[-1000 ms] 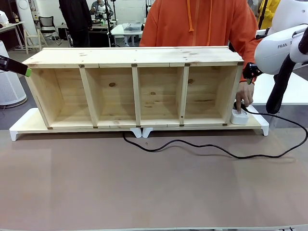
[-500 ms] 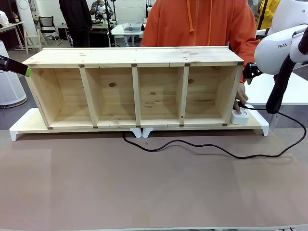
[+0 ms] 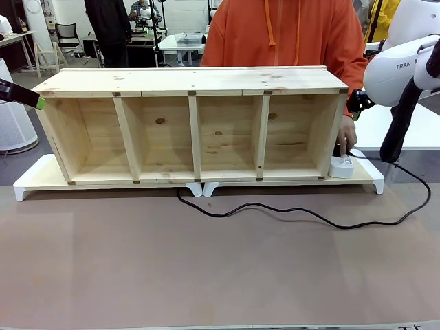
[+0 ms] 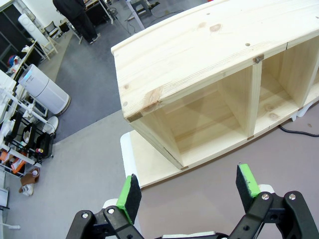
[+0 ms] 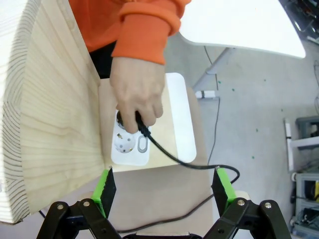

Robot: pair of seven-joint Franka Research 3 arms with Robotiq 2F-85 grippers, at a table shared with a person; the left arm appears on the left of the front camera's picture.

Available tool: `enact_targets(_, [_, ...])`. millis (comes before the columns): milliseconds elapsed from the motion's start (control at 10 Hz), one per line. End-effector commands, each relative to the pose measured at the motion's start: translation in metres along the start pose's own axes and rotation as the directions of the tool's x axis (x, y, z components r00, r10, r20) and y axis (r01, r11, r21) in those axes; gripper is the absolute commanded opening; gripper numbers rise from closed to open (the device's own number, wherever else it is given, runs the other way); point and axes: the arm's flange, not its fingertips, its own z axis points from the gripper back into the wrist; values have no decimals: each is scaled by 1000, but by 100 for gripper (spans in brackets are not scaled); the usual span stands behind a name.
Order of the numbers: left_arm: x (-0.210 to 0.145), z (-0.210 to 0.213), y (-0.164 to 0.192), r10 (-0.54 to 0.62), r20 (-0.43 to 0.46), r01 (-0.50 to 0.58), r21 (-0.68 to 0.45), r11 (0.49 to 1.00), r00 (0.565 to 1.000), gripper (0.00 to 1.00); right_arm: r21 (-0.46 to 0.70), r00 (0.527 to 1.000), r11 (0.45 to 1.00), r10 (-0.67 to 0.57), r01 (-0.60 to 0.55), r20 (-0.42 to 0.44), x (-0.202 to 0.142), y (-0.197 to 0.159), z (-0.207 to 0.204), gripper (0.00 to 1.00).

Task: Perform cable management.
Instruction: Release the Power Cable when the human grasps it.

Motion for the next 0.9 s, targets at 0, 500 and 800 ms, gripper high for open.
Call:
enact_targets(0, [1, -1, -1, -3, 5, 3, 4, 1000, 1000, 100, 0, 1000, 1000, -2, 2, -7, -1, 1, -1, 100])
enact_targets(500, [1, -1, -1, -3, 5, 3, 4, 1000, 1000, 100, 0, 1000, 1000, -2, 2, -7, -1, 1, -1, 100])
enact_targets(800, [1, -1, -1, -3, 5, 3, 4, 1000, 1000, 100, 0, 1000, 1000, -2, 2, -7, -1, 1, -1, 100])
